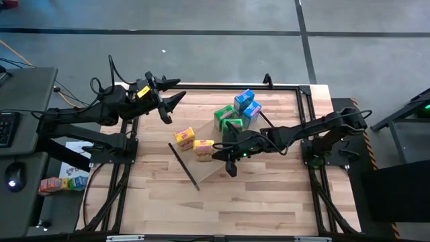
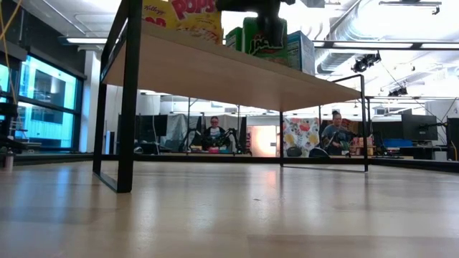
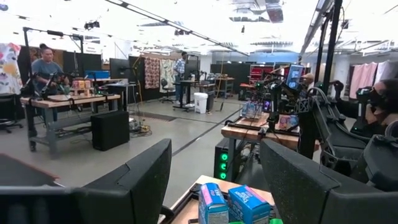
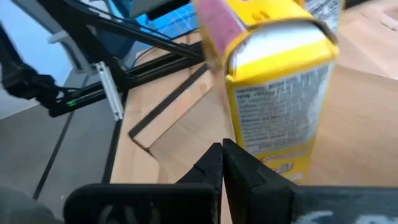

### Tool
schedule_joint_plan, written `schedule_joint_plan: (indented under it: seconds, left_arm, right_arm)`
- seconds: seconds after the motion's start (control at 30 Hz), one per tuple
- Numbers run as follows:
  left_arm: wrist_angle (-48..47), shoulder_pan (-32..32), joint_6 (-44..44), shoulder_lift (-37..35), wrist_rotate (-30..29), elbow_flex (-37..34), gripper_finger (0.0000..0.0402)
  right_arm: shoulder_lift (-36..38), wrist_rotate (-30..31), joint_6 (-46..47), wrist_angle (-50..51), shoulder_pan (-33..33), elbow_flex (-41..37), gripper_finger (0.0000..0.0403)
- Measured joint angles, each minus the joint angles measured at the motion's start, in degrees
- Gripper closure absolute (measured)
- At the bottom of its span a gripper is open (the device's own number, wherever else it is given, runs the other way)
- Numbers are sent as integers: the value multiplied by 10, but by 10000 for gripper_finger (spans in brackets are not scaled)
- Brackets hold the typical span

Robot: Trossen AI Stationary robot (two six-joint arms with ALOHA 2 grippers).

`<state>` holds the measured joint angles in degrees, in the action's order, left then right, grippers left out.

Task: Stack cereal on shelf
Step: Put the yellow cereal box on the shelf aligned with the other yellow cereal box

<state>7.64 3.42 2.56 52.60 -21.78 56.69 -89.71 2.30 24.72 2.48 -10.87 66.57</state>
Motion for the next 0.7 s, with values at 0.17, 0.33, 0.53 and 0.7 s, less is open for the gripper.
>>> schedule_joint_plan:
  seconds: [0.17,0.33,0.53,0.7]
  left_arm:
    - [0,0,7,0,0,0,165]
    - [0,0,7,0,0,0,165]
    - [0,0,7,0,0,0,165]
    - [0,0,6,0,0,0,165]
  right_arm:
    - [0,13,8,4,0,0,403]
    - [0,22,8,16,0,0,403]
    - [0,48,10,16,0,1,403]
    - [0,45,9,16,0,1,403]
